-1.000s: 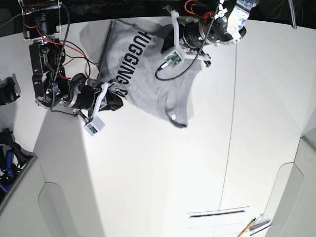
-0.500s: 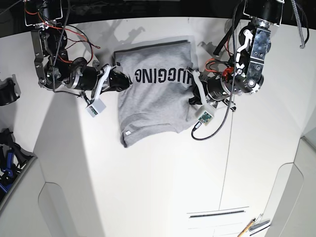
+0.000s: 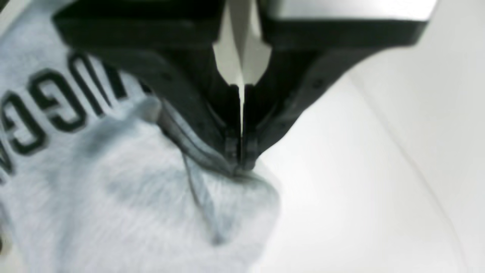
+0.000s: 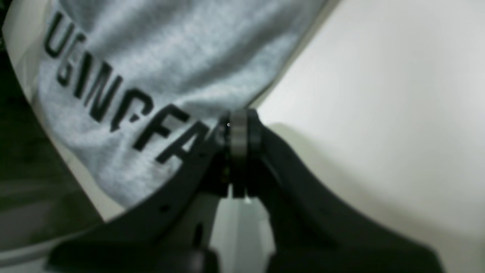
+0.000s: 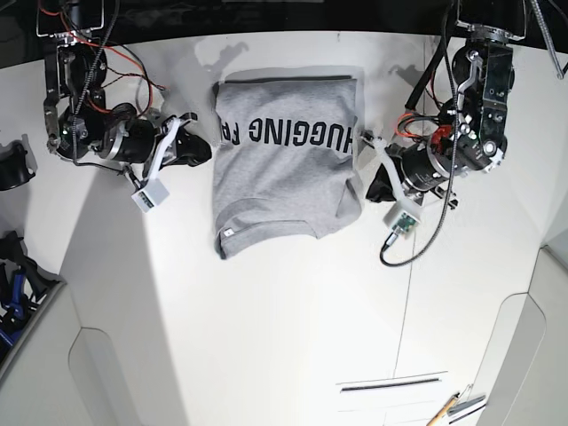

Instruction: Fold the T-shirt properly

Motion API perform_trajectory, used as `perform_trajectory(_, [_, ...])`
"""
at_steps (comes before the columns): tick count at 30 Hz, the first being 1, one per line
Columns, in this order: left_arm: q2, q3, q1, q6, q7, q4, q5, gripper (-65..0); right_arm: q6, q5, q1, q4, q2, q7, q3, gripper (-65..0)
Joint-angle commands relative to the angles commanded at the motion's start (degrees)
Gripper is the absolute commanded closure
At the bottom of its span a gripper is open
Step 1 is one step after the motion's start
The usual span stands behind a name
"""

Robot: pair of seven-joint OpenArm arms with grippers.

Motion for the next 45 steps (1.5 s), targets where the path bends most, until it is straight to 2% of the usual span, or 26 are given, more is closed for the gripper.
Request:
perform_trajectory(3, [-2.2,-2.8,5.4,0.0,1.4,6.2,-2.2,-1.3,0.0,2.0,-2.4,4.0,2.3,-0.8,1.0,0.0])
perform_trajectory(6, [-3.5,-6.6,11.7,0.0,1.4,10.4,-2.2,-1.3,-0.02,3.6,-5.5,7.1,5.4,-1.4,1.0,0.0])
perform_trajectory(9, [-3.4,-12.1,18.0,-1.0,2.0,14.0,-2.6,-1.3,-0.02,4.5,-9.5,9.8,8.1,-1.5,1.1,0.0])
perform_trajectory(13, [-3.4,-18.9,26.8,-3.5,4.4,18.2,-7.0,-1.3,-0.02,6.1,-15.3,12.8,11.3,-2.1,1.1,0.0])
perform_trajectory(15, [-3.4,-20.8,31.1,-3.9,4.4,19.3,-7.1,-1.3,-0.02,6.7,-17.9,13.9,12.4,-2.1,1.1,0.0])
perform_trajectory(25, [-3.4,-21.8,48.6,-4.2,6.1,19.3,-4.9,-1.3,0.2,8.7,-32.3,14.4,13.1,-3.4,1.0,0.0])
perform_trajectory(27, [-3.4,-21.8,51.9,-2.8,6.1,19.3,-5.0,-1.3,0.2,8.7,-35.3,14.4,13.1,-3.4,1.0,0.0])
perform_trajectory(32, [-3.4,-21.8,58.6,-1.3,6.1,18.8,-4.9,-1.3,0.2,7.0,-41.4,14.4,13.3,-3.4,0.9,0.0])
perform_trajectory(37, [-3.4,-21.6,63.2,-1.4,5.2,11.1,-4.5,-1.3,0.17,6.9,-46.7,14.1,13.3,-3.4,0.9,0.0])
perform_trajectory(39, [-3.4,-21.6,63.3,-3.0,2.1,5.2,-4.5,-1.3,0.17,5.6,-47.6,13.4,13.3,-3.3,0.9,0.0])
perform_trajectory(41, [-3.4,-21.5,63.3,-5.4,-3.8,-1.6,-4.5,-1.3,0.02,4.6,-47.7,11.6,13.5,-3.3,0.6,0.0])
perform_trajectory(44, [-3.4,-19.3,62.4,-12.0,-10.2,-11.0,-4.5,-1.3,0.0,4.6,-47.7,7.4,15.8,-1.9,-2.4,0.0])
perform_trajectory(45, [-3.4,-18.0,61.6,-13.4,-11.1,-13.8,-4.5,-1.3,0.0,4.6,-47.6,5.8,16.7,-1.2,-4.0,0.0])
